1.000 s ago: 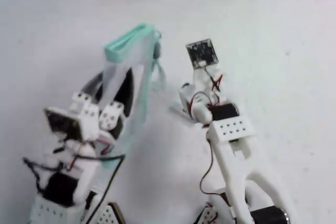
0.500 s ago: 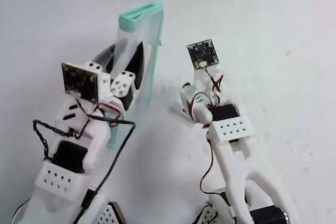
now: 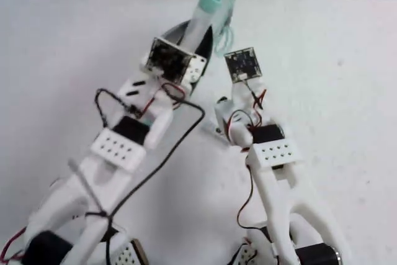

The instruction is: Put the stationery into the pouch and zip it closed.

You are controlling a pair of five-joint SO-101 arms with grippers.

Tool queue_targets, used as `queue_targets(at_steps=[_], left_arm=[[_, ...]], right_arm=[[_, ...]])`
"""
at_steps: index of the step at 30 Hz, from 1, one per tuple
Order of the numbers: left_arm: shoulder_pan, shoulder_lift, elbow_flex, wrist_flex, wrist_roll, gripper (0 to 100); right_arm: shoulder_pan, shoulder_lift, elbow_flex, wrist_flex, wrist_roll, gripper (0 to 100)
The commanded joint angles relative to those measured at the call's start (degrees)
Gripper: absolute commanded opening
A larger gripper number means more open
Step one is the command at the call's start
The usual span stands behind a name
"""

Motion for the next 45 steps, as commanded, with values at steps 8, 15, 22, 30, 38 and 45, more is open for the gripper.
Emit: queue_targets(at_steps=[8,15,22,30,38,45], left_arm=[[0.57,11.74,-4.66,-10.9,-0.53,7],[-0.75,2.33,13.45,-11.25,-0.7,8],[-5.32,-16.13,30.33,-9.41,-0.53,17],[-6.55,-41.8,34.46,20.04,-0.44,18],[-8.75,-59.91,36.92,34.9,3.6,20],[-8.75,-67.91,41.49,37.01,3.52,21]], right_arm=[[2.77,-0.13,2.29,-6.73,-0.18,12.2],[2.86,-0.13,2.81,-7.52,-0.18,12.2],[2.86,-0.13,2.81,-7.52,-0.09,12.2],[2.51,-0.13,2.81,-7.25,0.09,12.2],[2.42,-0.13,2.9,-6.9,0.26,12.2],[2.42,-0.13,2.9,-6.9,0.26,12.2]])
